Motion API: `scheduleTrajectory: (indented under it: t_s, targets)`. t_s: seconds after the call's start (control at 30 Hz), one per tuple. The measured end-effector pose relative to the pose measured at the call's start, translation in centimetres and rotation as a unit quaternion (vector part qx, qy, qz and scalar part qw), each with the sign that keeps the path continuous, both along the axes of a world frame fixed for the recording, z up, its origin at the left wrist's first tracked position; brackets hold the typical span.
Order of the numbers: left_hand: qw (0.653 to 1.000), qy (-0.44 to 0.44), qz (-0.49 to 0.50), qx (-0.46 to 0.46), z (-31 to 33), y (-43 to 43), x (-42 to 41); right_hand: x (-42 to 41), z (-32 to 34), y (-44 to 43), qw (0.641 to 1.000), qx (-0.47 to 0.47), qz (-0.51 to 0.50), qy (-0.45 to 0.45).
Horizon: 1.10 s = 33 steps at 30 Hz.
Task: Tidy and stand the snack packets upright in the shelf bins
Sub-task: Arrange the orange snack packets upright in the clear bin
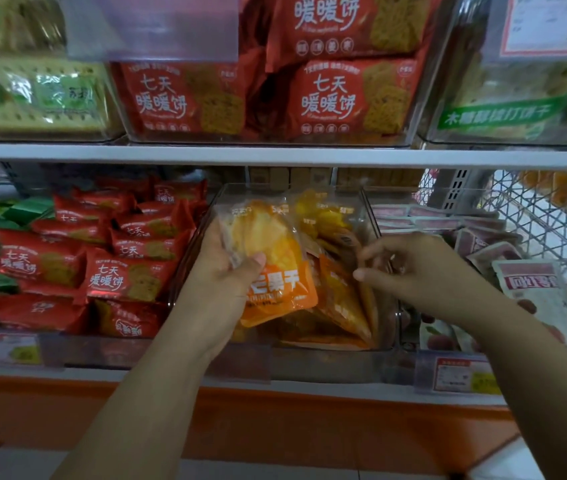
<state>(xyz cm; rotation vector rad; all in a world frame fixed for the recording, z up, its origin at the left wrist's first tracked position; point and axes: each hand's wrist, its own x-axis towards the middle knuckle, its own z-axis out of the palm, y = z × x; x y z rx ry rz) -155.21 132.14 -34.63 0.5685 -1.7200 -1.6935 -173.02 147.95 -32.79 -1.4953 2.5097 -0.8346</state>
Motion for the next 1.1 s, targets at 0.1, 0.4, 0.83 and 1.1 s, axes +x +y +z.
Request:
scheduleTrajectory:
  t_s: [0.1,0.4,0.83,1.1]
  targets:
    - [1.0,0.001,0.019,0.002,-0.1,0.2,-0.2,1.0,0.6,-1.0,0.974,0.119,-0.036,0.192]
    - [0.999,-0.023,0.022,-0.017,-0.5,-0.3,0.0,2.3,0.4,-2.6,0.925,0.23,-0.069,0.293]
    - [0.979,-0.002,-0.008,0.202,0.5,0.1,0.2,2.4,-1.7,-0.2,0.97,-0.231,-0.06,0.05]
    - [0.985,-0.002,-0.016,0.174,0.6,0.4,0.1,2.3,-2.1,-0.8,0.962,-0.264,0.067,-0.011]
